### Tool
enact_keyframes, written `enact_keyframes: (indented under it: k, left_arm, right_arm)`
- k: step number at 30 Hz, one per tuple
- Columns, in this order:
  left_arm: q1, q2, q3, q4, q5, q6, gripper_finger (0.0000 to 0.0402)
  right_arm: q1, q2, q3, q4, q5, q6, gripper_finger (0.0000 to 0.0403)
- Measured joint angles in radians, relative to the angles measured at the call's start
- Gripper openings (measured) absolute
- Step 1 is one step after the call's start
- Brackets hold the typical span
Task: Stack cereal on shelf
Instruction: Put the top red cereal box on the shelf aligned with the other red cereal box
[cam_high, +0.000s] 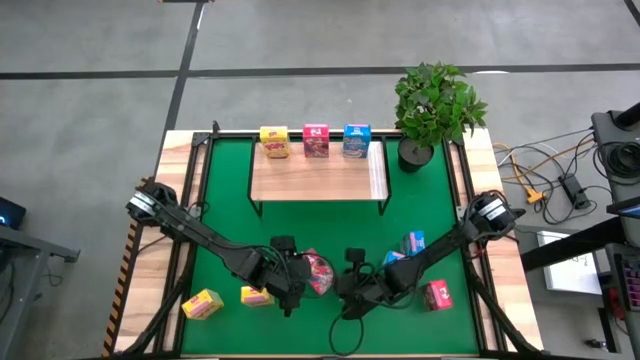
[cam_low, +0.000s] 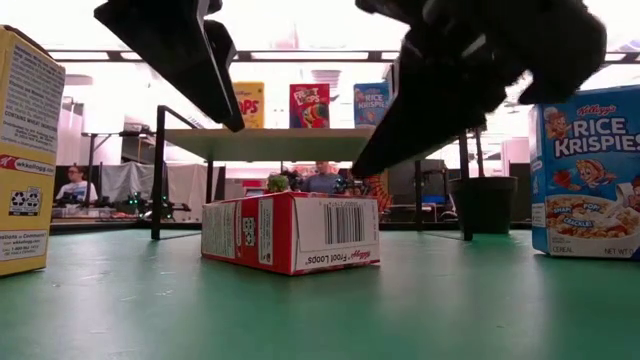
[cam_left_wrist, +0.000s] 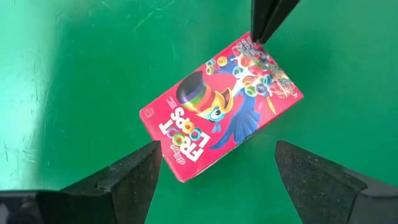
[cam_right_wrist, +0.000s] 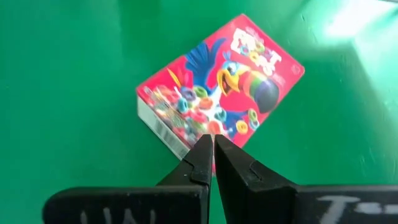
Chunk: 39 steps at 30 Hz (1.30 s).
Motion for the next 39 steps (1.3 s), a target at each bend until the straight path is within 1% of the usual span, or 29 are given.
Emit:
enact_keyframes:
  k: [4,11,13,18,23,25,28,30,33,35,39]
  left_arm:
    - [0.000,0.000,-0.002,0.001,-0.001,-0.005,0.0296]
    - [0.002,0.000,-0.004,0.003,-0.046,-0.038,0.0296]
    - [0.004,0.000,-0.004,0.003,-0.072,-0.073,0.0296]
    - [0.018,-0.003,-0.005,0.001,-0.131,-0.220,0.0296]
    - [0.021,-0.029,-0.005,0.000,-0.210,-0.259,0.0296]
    - [0.023,-0.038,-0.005,0.001,-0.211,-0.256,0.0296]
    - [0.025,-0.047,-0.004,0.001,-0.211,-0.273,0.0296]
    - [0.026,-0.047,-0.004,0.002,-0.210,-0.278,0.0296]
    - [0.026,-0.047,-0.004,0.027,-0.208,-0.276,0.0296]
    - [0.026,-0.047,-0.004,0.055,-0.195,-0.256,0.0296]
    - [0.026,-0.045,-0.006,0.126,-0.127,-0.214,0.0296]
  right_arm:
    - [-0.005,0.000,-0.037,0.017,0.001,0.025,0.0009]
    - [-0.006,-0.002,-0.082,0.040,0.013,0.055,0.0009]
    - [-0.003,-0.003,-0.093,0.053,0.014,0.057,0.0009]
    - [0.007,-0.003,-0.102,0.082,-0.006,0.025,0.0009]
    - [0.020,-0.003,-0.104,0.083,-0.024,-0.003,0.0009]
    - [0.027,0.002,-0.106,0.074,-0.054,-0.010,0.0009]
    - [0.034,0.011,-0.114,0.062,-0.071,-0.010,0.0009]
    - [0.035,0.002,-0.112,0.090,-0.067,-0.008,0.0009]
    - [0.034,0.004,-0.122,0.083,-0.060,-0.005,0.0009]
    - [0.034,0.006,-0.126,0.086,-0.059,-0.005,0.0009]
    - [0.035,0.004,-0.124,0.099,-0.053,-0.004,0.0009]
